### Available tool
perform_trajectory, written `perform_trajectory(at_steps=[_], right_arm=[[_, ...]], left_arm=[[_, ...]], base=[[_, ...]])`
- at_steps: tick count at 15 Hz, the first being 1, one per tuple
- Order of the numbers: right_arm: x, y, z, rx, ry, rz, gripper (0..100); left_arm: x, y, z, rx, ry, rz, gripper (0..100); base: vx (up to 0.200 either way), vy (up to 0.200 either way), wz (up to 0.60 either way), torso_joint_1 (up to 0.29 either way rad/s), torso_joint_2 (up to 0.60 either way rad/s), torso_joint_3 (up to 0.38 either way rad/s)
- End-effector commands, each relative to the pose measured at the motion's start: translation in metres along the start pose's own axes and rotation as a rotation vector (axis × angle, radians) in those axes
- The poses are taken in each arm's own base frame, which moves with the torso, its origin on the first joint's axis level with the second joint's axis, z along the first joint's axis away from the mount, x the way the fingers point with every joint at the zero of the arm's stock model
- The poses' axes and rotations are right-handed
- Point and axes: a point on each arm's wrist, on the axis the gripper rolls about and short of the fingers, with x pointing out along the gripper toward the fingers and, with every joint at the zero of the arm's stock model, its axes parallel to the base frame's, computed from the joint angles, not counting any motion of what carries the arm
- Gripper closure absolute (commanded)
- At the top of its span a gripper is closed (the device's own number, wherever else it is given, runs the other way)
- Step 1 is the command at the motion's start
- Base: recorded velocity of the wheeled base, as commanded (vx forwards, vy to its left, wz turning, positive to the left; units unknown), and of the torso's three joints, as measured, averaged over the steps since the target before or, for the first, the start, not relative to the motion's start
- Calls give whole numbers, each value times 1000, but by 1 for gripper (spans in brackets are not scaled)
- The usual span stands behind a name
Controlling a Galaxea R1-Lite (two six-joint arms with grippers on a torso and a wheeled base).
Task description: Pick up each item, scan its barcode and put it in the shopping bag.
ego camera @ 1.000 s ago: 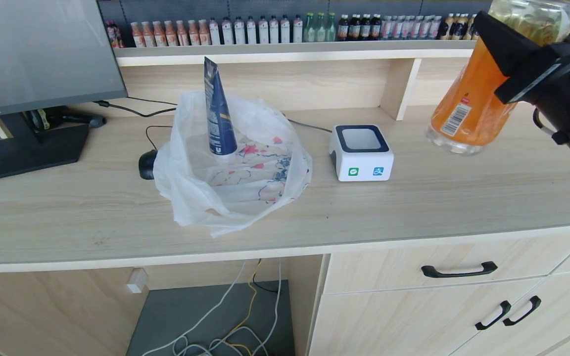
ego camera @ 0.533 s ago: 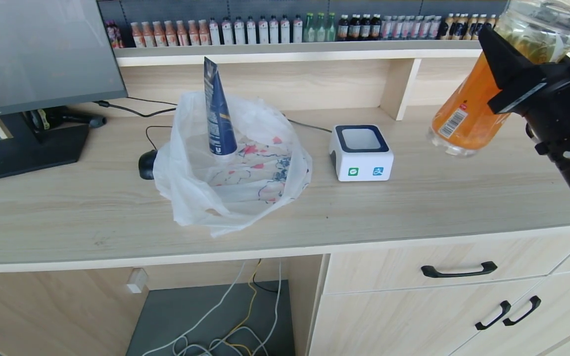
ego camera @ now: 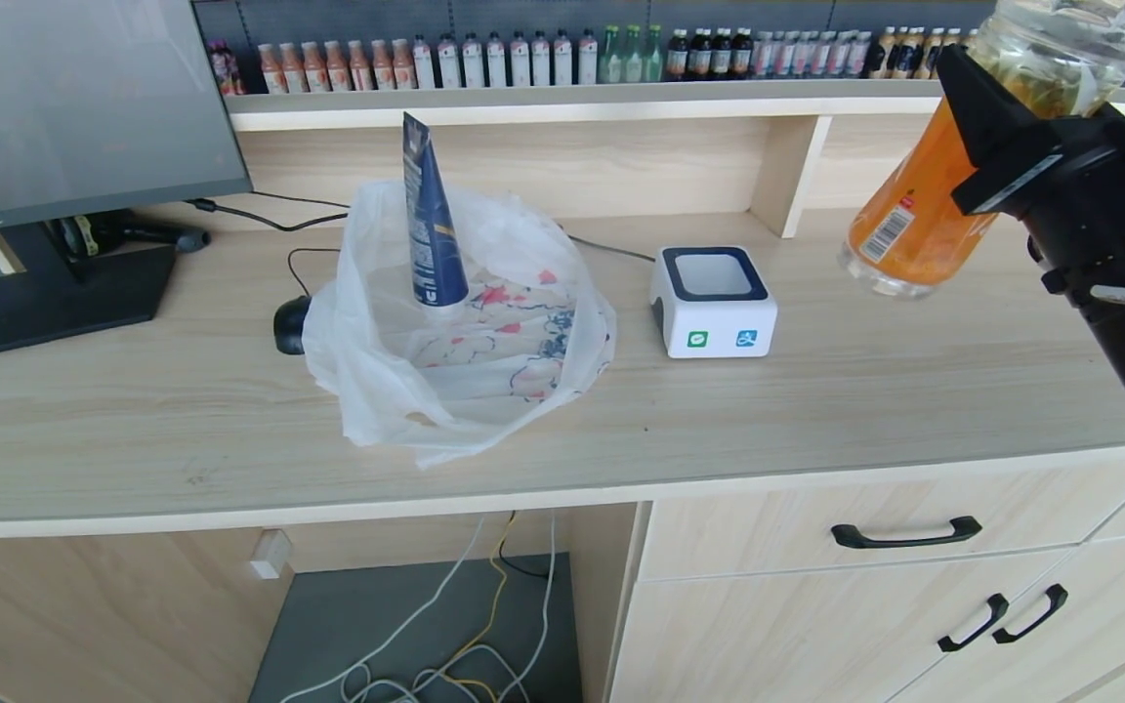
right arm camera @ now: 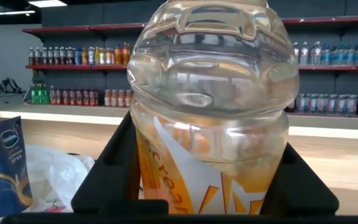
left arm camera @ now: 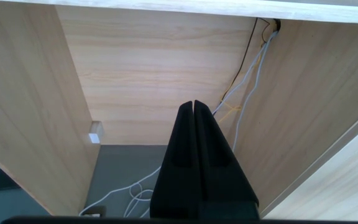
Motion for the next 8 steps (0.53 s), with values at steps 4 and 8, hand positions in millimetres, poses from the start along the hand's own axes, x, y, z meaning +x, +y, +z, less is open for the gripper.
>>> perform_trajectory(at_steps=[4, 8], right_arm=[[0, 0, -3, -1, 2, 1, 100], [0, 0, -3, 0, 1, 1, 100]], left_arm=[[0, 0, 0, -8, 1, 0, 100], [0, 0, 0, -6, 1, 0, 100]], base=[[0, 200, 0, 1, 0, 7], [0, 200, 0, 6, 6, 2]])
